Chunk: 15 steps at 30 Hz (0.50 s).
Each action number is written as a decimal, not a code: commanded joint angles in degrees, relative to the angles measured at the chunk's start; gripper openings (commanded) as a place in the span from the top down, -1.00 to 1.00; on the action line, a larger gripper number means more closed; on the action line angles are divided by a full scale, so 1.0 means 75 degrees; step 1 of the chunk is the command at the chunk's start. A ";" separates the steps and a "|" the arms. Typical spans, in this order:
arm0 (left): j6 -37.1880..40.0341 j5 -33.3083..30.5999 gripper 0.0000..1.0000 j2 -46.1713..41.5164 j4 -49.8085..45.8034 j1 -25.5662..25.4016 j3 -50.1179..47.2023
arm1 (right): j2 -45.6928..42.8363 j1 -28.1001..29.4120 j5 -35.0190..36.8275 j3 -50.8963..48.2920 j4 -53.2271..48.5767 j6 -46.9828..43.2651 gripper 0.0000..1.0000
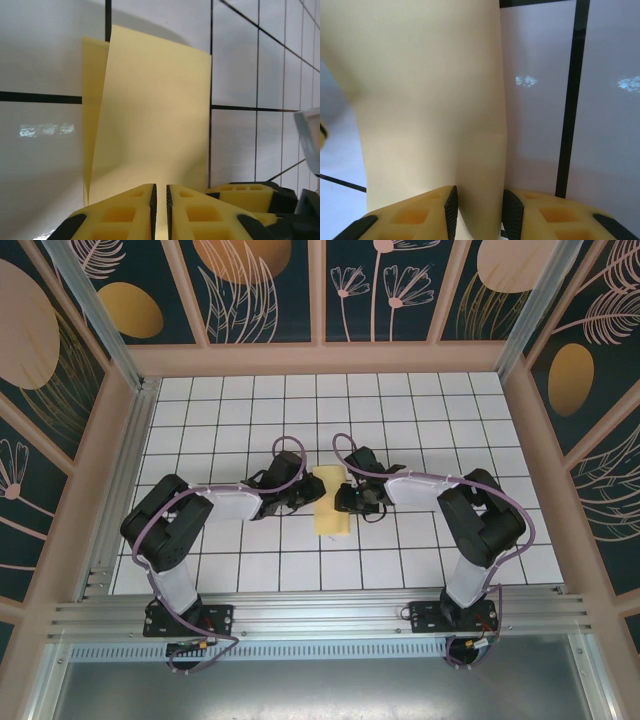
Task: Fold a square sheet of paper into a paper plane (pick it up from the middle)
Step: Hold the square sheet of paper at the center of the table.
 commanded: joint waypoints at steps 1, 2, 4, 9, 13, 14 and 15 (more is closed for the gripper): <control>-0.0040 0.0040 0.71 0.0174 0.0070 -0.0050 0.0208 | 0.0999 0.0063 0.0498 -0.0308 0.0135 -0.0128 0.28; -0.0047 -0.0028 0.71 0.0183 0.0019 -0.0052 0.0237 | 0.1010 0.0063 0.0522 -0.0305 0.0125 -0.0117 0.27; -0.0045 -0.0115 0.72 0.0235 -0.0067 -0.0046 0.0262 | 0.1016 0.0075 0.0548 -0.0294 0.0105 -0.0125 0.26; -0.0063 -0.0077 0.73 0.0357 -0.0025 -0.0046 0.0270 | 0.1030 0.0093 0.0664 -0.0245 0.0033 -0.0127 0.25; -0.0037 -0.0085 0.73 0.0469 -0.0103 -0.0052 0.0306 | 0.1045 0.0098 0.0709 -0.0229 0.0019 -0.0117 0.26; -0.0018 -0.0114 0.74 0.0503 -0.0158 -0.0052 0.0319 | 0.1048 0.0110 0.0718 -0.0220 0.0014 -0.0117 0.25; 0.0001 -0.0143 0.74 0.0533 -0.0213 -0.0052 0.0332 | 0.1057 0.0116 0.0718 -0.0223 0.0027 -0.0114 0.26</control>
